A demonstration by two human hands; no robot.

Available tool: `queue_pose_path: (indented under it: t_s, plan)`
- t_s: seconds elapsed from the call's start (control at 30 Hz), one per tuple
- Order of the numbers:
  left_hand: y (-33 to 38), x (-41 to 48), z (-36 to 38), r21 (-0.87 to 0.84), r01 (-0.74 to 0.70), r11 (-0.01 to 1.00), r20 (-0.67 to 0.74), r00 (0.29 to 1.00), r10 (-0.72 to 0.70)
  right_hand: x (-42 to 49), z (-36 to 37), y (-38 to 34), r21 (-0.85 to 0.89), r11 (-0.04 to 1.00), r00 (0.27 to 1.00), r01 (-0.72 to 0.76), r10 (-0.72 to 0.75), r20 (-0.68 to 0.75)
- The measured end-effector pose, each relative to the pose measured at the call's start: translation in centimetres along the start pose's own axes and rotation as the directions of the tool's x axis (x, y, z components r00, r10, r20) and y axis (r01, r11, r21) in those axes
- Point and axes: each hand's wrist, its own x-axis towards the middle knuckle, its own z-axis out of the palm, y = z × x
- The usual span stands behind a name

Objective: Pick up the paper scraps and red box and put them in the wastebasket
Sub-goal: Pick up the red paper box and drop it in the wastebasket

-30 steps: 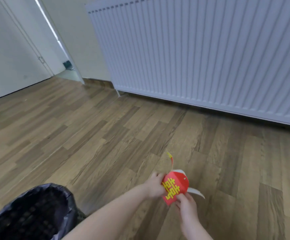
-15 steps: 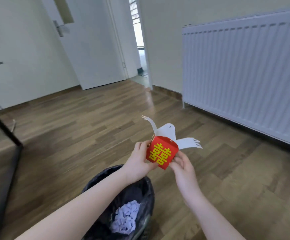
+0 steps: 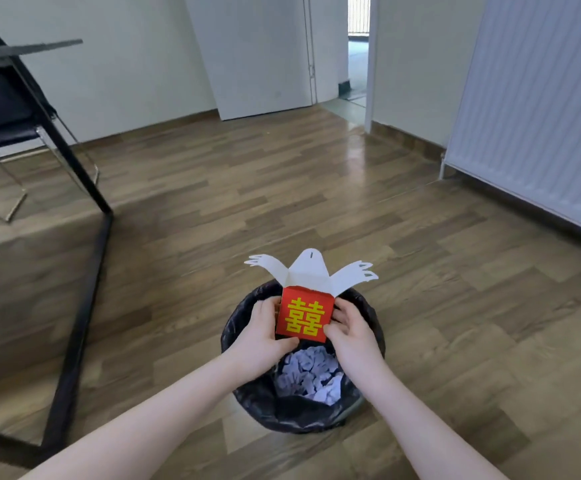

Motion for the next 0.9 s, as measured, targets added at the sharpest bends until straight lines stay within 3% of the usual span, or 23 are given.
queue_pose_path:
  t_s: [0.13,0.23,0.3,0.4,0.5,0.7,0.9]
  plan:
    - [-3.1,-0.2,0.2,0.206,0.070,0.976,0.039,0.996,-0.080,0.0,1.2,1.8,-0.120,0.988,0.993,-0.094,0.102,0.067]
    - [-4.3,-0.1,-0.3,0.362,0.133,0.923,-0.084,0.990,-0.109,0.0,1.2,2.3,-0.255,0.959,0.982,-0.123,0.154,0.107]
    - [-5.0,0.1,-0.8,0.323,0.163,0.932,-0.209,0.973,-0.097,0.3,0.5,2.0,-0.325,0.940,0.992,-0.101,0.119,0.036]
    - [-6.1,0.6,-1.5,0.250,0.214,0.944,-0.372,0.922,-0.111,1.3,-1.2,1.2,-0.279,0.959,0.989,-0.043,0.002,-0.147]
    - [-6.8,0.9,-1.6,0.171,0.281,0.944,-0.414,0.890,-0.190,2.6,-3.2,1.3,-0.254,0.967,0.958,-0.016,-0.058,-0.282]
    - [-7.4,1.8,-1.0,-0.097,0.336,0.937,-0.320,0.881,-0.349,3.7,-4.9,4.4,-0.170,0.983,0.978,-0.076,0.040,-0.204]
    - [-7.0,2.0,-0.2,-0.085,0.363,0.928,-0.319,0.872,-0.371,3.4,-4.2,6.5,0.111,0.990,0.983,-0.084,0.100,-0.151]
